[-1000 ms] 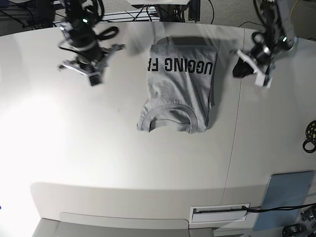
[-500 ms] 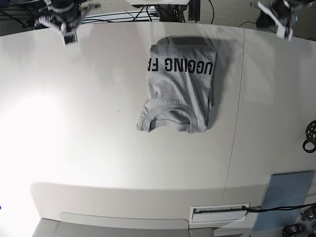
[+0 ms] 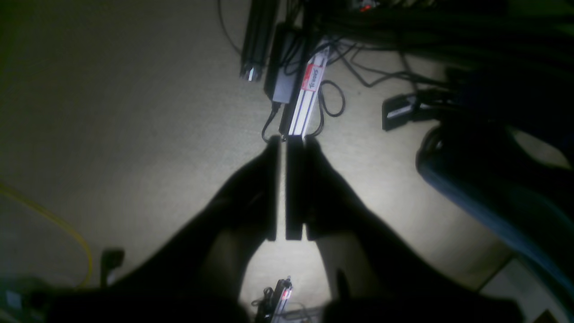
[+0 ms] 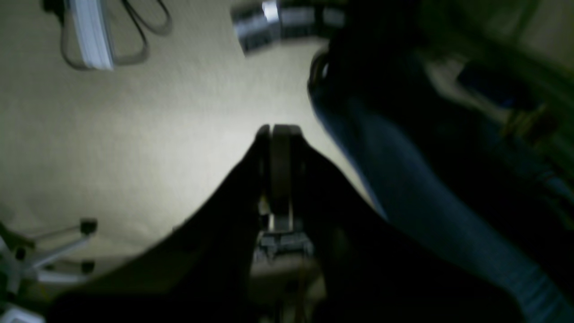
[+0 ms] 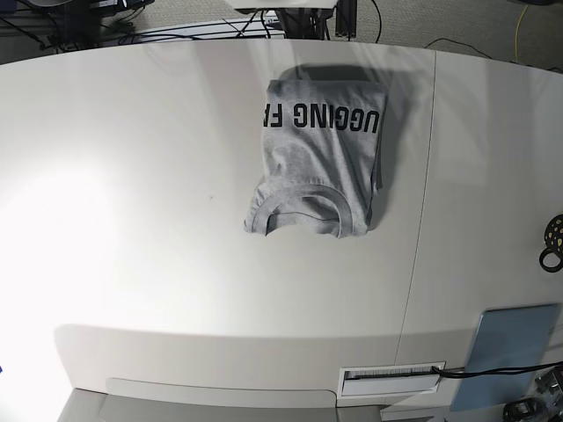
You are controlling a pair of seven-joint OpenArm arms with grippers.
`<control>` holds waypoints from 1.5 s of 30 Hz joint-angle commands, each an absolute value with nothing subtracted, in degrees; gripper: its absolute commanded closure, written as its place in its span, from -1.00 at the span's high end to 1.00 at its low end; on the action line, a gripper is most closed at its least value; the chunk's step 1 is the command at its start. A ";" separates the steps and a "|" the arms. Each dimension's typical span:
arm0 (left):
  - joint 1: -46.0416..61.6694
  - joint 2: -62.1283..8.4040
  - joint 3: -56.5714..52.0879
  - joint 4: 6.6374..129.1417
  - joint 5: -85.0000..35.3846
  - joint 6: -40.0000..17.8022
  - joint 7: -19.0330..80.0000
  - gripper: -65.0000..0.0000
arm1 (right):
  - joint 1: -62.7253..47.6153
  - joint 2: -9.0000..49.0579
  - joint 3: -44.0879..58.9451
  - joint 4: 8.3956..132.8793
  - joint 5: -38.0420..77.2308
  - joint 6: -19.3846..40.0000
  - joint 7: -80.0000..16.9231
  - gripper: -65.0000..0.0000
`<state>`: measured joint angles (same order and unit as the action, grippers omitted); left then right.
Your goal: Fold the T-shirt properly
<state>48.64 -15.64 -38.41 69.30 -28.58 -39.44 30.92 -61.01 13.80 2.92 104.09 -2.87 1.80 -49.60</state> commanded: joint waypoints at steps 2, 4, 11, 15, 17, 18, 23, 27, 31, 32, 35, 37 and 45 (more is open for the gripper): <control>46.94 -16.36 -38.76 63.79 -25.71 -40.00 27.51 -0.81 | -58.48 14.11 3.11 97.32 -3.46 1.45 -49.52 -1.00; 44.10 -16.34 -38.76 58.04 -22.26 -40.00 24.62 -0.72 | -54.61 14.11 3.11 89.19 -3.46 1.45 -48.75 -1.00; 33.58 -16.36 -38.76 42.85 -7.22 -40.00 15.88 -0.60 | -39.55 14.11 3.11 59.66 -3.46 1.45 -35.92 -1.00; 28.34 -16.32 -38.74 37.12 -1.50 -40.00 14.92 -0.60 | -31.62 14.11 3.11 45.65 -3.46 1.52 -26.81 -1.00; 25.76 -16.29 -38.74 34.39 0.30 -40.00 14.87 -0.60 | -28.34 14.13 3.11 40.05 -3.46 2.52 -21.74 -1.00; 24.49 -16.19 -38.74 33.04 1.23 -40.00 14.68 -0.60 | -26.87 14.15 3.11 37.60 -3.46 3.95 -19.40 -1.00; 18.87 -14.72 -38.74 25.19 10.28 -35.07 8.97 -0.60 | -20.95 14.11 3.11 28.29 -3.44 13.17 -10.00 -1.00; 15.66 -12.51 -38.74 19.31 15.29 -29.82 4.47 -0.60 | -17.61 14.00 3.11 23.97 -3.46 17.80 -5.74 -1.00; 13.78 -10.57 -38.74 16.05 16.99 -26.55 2.87 -0.60 | -16.16 13.85 3.11 22.48 -3.46 19.14 -5.65 -1.00; 13.69 -10.13 -38.74 15.92 16.97 -26.11 2.90 -0.60 | -16.19 13.87 3.11 22.48 -3.49 19.25 -5.52 -1.00; 13.50 -9.10 -38.74 15.92 16.97 -25.39 2.92 -0.60 | -16.19 13.96 3.11 22.48 -3.49 19.22 -5.50 -1.00; 13.50 -8.56 -38.74 15.92 16.97 -25.26 2.90 -0.60 | -16.19 14.00 3.11 22.48 -3.49 19.22 -5.37 -1.00; 13.45 -8.12 -38.74 15.97 16.95 -25.45 2.90 -0.60 | -16.19 13.98 3.11 22.48 -3.49 19.35 -4.40 -1.00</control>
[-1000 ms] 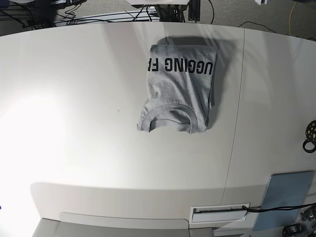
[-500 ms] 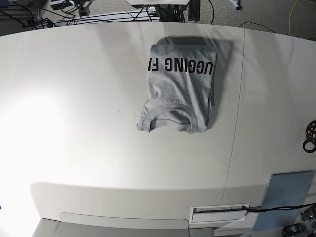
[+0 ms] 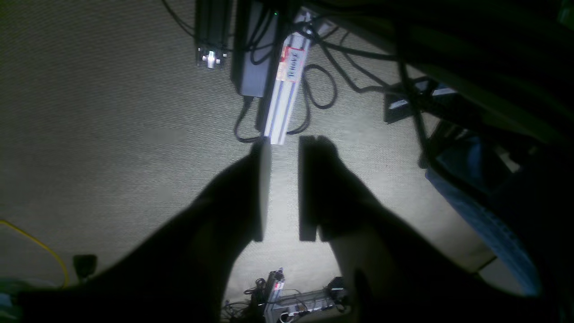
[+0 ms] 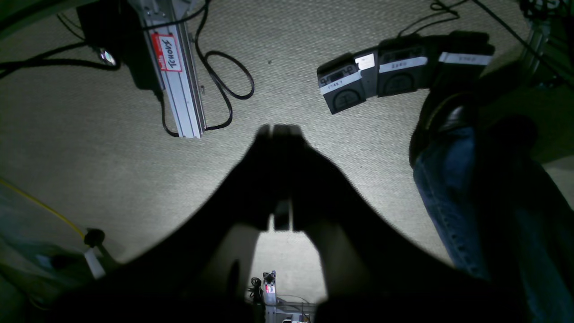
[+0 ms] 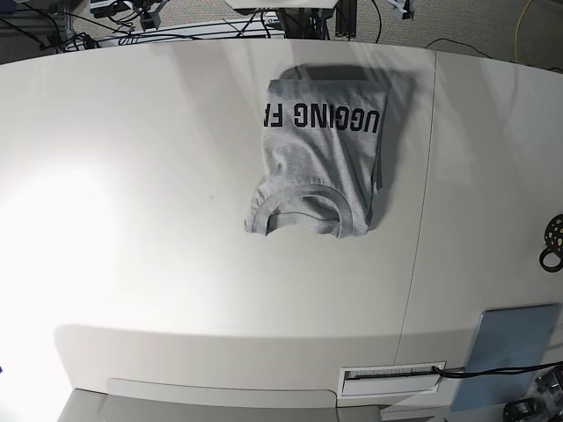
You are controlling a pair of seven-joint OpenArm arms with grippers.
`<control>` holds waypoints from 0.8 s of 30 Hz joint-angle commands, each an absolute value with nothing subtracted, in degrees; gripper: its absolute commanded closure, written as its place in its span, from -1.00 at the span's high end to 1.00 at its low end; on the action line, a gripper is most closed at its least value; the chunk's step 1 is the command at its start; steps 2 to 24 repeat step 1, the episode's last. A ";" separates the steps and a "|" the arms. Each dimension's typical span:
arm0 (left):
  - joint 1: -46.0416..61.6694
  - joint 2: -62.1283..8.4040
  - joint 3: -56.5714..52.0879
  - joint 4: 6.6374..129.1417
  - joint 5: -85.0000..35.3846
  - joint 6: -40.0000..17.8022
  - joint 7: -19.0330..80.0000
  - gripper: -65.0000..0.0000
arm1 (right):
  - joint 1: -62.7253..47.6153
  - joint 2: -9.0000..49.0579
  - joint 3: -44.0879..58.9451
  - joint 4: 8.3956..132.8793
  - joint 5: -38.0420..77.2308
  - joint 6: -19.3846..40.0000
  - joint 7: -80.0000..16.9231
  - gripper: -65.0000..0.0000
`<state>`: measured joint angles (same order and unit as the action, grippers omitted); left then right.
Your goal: Fold the T-shirt properly
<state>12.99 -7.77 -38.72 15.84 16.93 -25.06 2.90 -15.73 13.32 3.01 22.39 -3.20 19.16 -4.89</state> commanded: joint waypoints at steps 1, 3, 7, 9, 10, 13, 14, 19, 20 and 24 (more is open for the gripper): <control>13.45 -8.10 -38.76 15.97 16.93 -25.47 2.90 -0.60 | -16.19 13.98 3.11 22.48 -3.49 19.35 -4.40 -1.00; 13.45 -8.10 -38.76 15.97 16.93 -25.47 2.90 -0.60 | -16.19 13.98 3.11 22.48 -3.49 19.35 -4.40 -1.00; 13.45 -8.10 -38.76 15.97 16.93 -25.47 2.90 -0.60 | -16.19 13.98 3.11 22.48 -3.49 19.35 -4.40 -1.00; 13.45 -8.10 -38.76 15.97 16.93 -25.47 2.90 -0.60 | -16.19 13.98 3.11 22.48 -3.49 19.35 -4.40 -1.00; 13.45 -8.10 -38.76 15.97 16.93 -25.47 2.90 -0.60 | -16.19 13.98 3.11 22.48 -3.49 19.35 -4.40 -1.00; 13.45 -8.10 -38.76 15.97 16.93 -25.47 2.90 -0.60 | -16.19 13.98 3.11 22.48 -3.49 19.35 -4.40 -1.00; 13.45 -8.10 -38.76 15.97 16.93 -25.47 2.90 -0.60 | -16.19 13.98 3.11 22.48 -3.49 19.35 -4.40 -1.00; 13.45 -8.10 -38.76 15.97 16.93 -25.47 2.90 -0.60 | -16.19 13.98 3.11 22.48 -3.49 19.35 -4.40 -1.00; 13.45 -8.10 -38.76 15.97 16.93 -25.47 2.90 -0.60 | -16.19 13.98 3.11 22.48 -3.49 19.35 -4.40 -1.00; 13.45 -8.10 -38.76 15.97 16.93 -25.47 2.90 -0.60 | -16.19 13.98 3.11 22.48 -3.49 19.35 -4.40 -1.00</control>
